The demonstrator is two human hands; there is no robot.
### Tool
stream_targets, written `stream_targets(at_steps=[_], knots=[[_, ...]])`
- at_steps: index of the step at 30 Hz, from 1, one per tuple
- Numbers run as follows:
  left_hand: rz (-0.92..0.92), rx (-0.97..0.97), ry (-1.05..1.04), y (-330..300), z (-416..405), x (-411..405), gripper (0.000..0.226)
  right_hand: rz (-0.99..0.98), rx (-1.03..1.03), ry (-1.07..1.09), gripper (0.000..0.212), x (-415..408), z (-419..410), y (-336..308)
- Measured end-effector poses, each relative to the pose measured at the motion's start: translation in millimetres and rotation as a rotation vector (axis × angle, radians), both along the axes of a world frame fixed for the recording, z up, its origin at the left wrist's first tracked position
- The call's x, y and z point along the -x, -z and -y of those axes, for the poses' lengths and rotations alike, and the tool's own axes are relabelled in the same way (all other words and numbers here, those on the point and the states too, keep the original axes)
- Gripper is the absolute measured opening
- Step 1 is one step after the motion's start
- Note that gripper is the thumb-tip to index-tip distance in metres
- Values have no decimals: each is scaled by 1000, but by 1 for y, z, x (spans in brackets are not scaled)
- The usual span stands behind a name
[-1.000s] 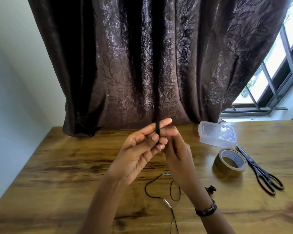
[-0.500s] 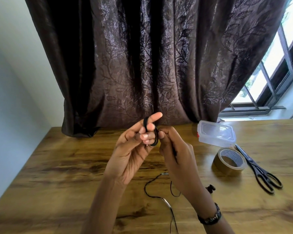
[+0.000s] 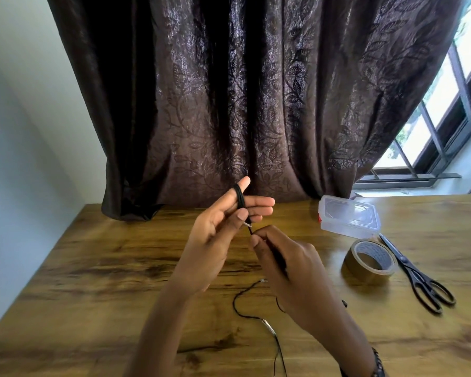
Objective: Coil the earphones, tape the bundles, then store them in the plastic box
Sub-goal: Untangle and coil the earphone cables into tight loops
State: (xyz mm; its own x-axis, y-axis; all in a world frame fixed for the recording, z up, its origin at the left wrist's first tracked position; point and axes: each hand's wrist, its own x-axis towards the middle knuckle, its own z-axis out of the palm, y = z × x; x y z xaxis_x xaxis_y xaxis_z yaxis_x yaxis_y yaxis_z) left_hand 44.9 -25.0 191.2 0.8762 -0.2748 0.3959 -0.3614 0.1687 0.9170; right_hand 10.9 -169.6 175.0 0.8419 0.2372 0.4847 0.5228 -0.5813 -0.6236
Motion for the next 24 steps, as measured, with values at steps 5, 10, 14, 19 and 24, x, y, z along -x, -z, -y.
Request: stream_targets(at_steps=[5, 10, 14, 19, 24], knots=[[57, -198, 100, -1, -10, 0, 55, -19, 73, 5, 16, 4, 17, -16], [61, -280, 190, -4, -15, 3, 58, 2, 150, -4, 13, 8, 20, -23], [52, -318, 178, -5, -16, 6, 58, 27, 190, -27, 13, 12, 18, -31], [33, -382, 186, -7, -20, 8, 52, 64, 188, -88, 18, 0, 23, -52], [19, -385, 282, -14, -20, 12, 35, 88, 194, -182, 21, -17, 29, -73]])
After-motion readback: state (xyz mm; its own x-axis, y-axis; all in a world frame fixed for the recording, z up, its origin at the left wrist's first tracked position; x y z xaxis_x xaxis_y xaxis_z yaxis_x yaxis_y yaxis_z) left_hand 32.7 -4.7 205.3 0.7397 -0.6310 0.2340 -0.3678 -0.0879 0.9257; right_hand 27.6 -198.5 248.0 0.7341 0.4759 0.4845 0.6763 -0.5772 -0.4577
